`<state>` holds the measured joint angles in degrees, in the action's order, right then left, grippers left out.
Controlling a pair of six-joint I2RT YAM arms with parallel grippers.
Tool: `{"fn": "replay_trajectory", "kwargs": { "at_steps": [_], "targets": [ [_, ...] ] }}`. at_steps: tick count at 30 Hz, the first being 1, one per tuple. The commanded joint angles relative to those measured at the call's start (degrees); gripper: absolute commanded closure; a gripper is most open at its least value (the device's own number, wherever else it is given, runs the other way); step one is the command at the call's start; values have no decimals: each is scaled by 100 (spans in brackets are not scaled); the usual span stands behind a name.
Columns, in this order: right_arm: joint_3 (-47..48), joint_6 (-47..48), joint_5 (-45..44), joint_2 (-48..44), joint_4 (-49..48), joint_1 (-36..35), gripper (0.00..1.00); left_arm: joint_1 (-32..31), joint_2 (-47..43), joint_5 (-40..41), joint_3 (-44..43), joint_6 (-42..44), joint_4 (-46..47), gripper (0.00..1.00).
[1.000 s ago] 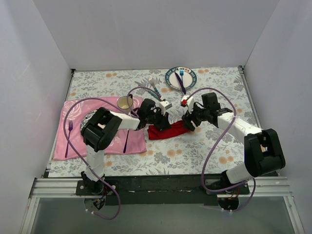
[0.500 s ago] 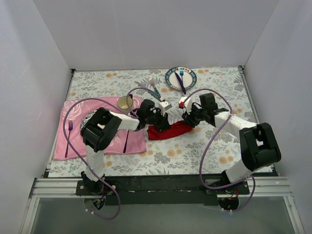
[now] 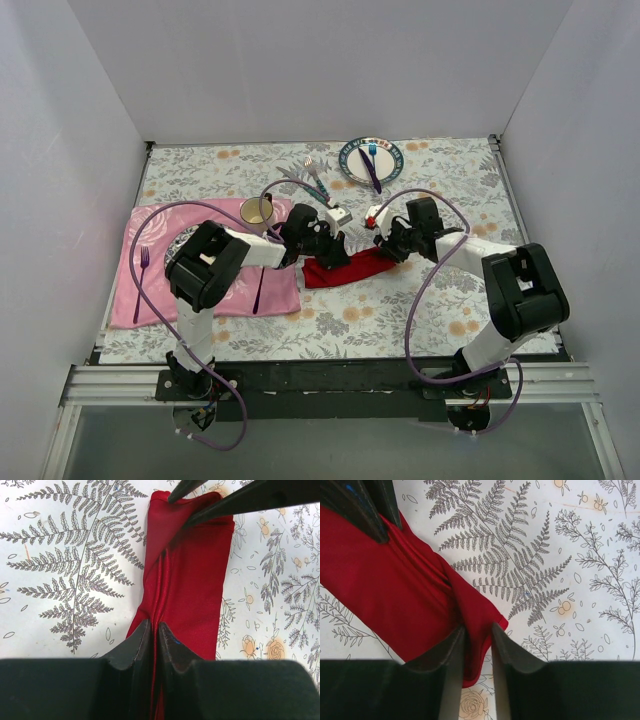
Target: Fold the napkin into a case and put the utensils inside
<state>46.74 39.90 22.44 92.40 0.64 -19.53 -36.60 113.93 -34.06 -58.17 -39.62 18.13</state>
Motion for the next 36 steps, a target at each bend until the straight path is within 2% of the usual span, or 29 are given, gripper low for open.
{"fn": "replay_trajectory", "kwargs": {
  "at_steps": [1,5,9,13,19,25,28,31,36],
  "targets": [
    [-270,167,-292,-125,-696,-68,77,-14,15,146,262,103,-741,91],
    [-980,430,-757,-450,-1302,-358,99,-5,-37,154,289,68,-767,91],
    [-1622,720,-1600,-670,-2207,-753,99,-14,-134,119,350,24,-829,91],
    [-2317,1106,-2751,-758,-3628,-1245,99,47,-239,-38,385,-265,-925,90],
    [-3047,1485,-3385,-636,-4511,-1598,99,504,-617,-521,342,-1099,-741,73],
    [-3364,1784,-3711,-276,-5845,-1721,99,636,-837,-1093,-9,-1812,-697,60],
    [-3470,1960,-3676,-143,-6225,-1756,99,628,-566,-1155,-334,-2015,-845,56],
    [-3689,2162,-3432,-196,-6480,-1747,99,601,-407,-1216,-564,-1980,-996,54],
    [-4024,2531,-3360,-91,-7024,-1791,99,601,-591,-1401,-335,-1989,-521,55]
  ]
}}
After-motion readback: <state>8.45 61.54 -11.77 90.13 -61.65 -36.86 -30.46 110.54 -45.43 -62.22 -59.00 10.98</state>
